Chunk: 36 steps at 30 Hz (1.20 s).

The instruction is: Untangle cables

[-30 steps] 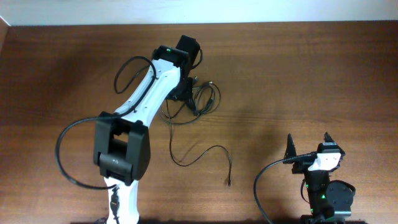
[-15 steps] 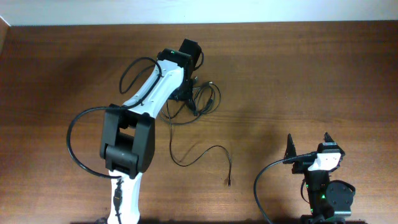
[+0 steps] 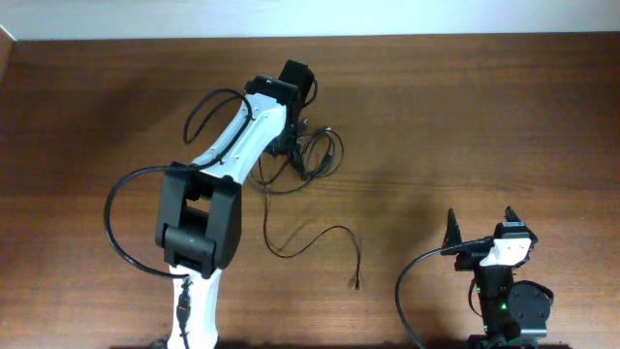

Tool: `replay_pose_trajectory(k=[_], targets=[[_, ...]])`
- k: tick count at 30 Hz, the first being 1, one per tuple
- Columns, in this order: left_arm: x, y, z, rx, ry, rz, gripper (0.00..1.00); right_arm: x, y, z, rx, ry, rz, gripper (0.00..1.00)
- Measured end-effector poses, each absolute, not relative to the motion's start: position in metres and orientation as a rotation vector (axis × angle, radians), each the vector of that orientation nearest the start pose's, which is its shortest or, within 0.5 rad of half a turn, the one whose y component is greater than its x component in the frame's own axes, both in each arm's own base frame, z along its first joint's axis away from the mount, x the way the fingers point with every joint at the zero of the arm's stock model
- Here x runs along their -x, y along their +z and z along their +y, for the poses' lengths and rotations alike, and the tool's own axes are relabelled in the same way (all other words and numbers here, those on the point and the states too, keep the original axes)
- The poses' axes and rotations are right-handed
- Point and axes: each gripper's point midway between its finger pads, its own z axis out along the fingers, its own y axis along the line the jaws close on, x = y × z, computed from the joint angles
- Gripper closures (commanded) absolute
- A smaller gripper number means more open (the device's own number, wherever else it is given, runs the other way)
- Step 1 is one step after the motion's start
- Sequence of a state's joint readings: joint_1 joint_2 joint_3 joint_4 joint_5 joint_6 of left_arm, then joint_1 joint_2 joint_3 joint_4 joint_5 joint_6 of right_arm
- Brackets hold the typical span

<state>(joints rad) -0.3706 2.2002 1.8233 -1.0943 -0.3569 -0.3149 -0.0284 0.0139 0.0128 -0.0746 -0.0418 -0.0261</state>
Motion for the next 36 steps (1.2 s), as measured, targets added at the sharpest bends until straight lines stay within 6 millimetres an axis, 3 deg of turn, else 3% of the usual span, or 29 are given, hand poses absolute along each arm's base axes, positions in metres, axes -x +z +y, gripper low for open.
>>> replay_pose_trajectory(k=[10,19,29,33,36], targets=[[-0.425,0.053,-0.116,-0.067,0.354,2.98,0.65,-0.246,0.158,0.0,0.03,-0.007,1.646,0.02],[-0.436,0.058,-0.105,-0.053,0.454,2.912,0.66,-0.246,0.158,0.0,0.03,-0.007,1.646,0.02],[-0.435,0.056,-0.11,-0.033,0.407,2.925,0.71,-0.246,0.158,0.0,0.03,-0.008,1.646,0.02],[-0.428,0.054,-0.115,-0.04,0.357,2.966,0.67,-0.246,0.158,0.0,0.03,-0.007,1.646,0.02],[-0.434,0.052,-0.113,-0.028,0.382,2.929,0.64,-0.246,0.158,0.0,0.03,-0.007,1.646,0.02]])
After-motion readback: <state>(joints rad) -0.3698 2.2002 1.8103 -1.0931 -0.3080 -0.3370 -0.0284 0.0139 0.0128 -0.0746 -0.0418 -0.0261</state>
